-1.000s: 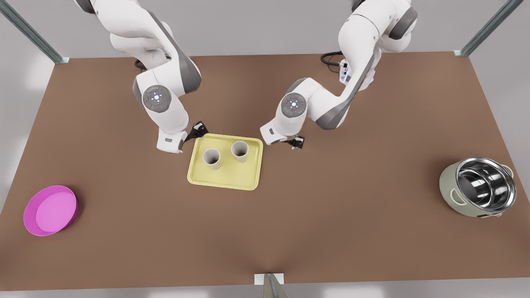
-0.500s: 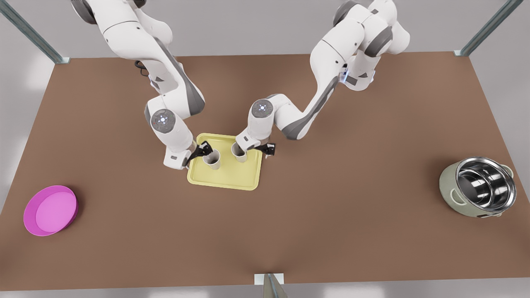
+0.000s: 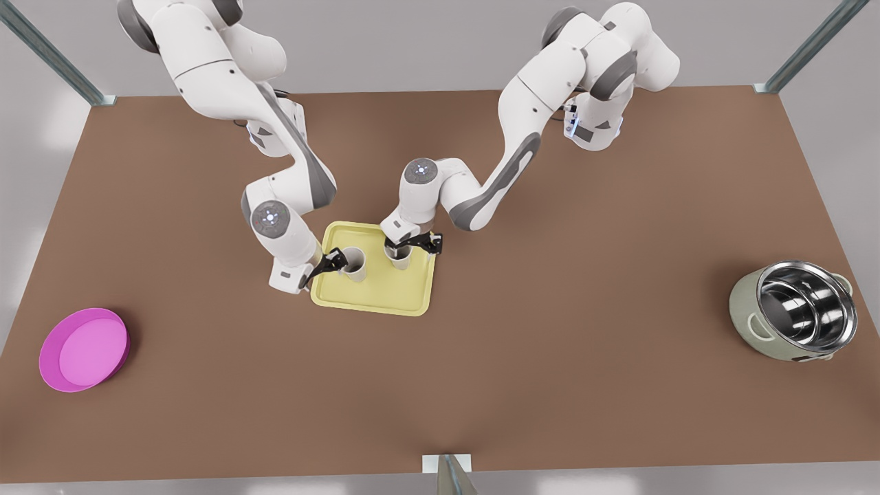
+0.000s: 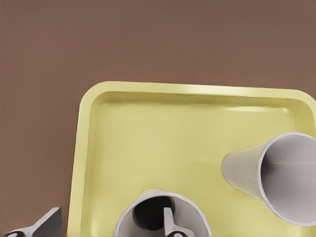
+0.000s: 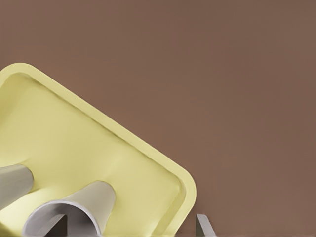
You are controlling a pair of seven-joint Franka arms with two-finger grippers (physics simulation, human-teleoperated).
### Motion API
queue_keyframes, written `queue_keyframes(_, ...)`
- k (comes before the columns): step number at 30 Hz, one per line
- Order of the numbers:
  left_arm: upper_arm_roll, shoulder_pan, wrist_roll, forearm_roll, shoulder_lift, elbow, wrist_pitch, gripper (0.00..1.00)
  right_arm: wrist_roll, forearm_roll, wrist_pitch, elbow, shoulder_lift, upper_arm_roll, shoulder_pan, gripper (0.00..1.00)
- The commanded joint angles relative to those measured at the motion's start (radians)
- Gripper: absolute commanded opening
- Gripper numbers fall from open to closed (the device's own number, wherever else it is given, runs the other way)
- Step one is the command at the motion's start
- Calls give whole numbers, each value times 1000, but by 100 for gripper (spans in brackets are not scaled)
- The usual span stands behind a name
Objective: Use the left arm to pick up the white IKEA cup from the tray and place it on the middle-left position; use the right arm to pick up the white IKEA cup from the tray and place it on the middle-right position
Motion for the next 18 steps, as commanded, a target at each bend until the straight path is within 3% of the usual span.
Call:
queue_keyframes(1,0,-7,-211,18,-1,-4,22,100,-11,0,30,-14,1,0,0,97)
queue_keyframes(12,6,-27,-251,71,19,-18,22,100,1,1,41,-54,35,6,25,97)
queue_keyframes(14,6,-30,-253,71,19,-18,22,93,3,1,47,-54,54,5,25,97)
queue_keyframes(18,8,-33,-259,71,19,-18,22,91,1,1,64,-77,64,6,26,97)
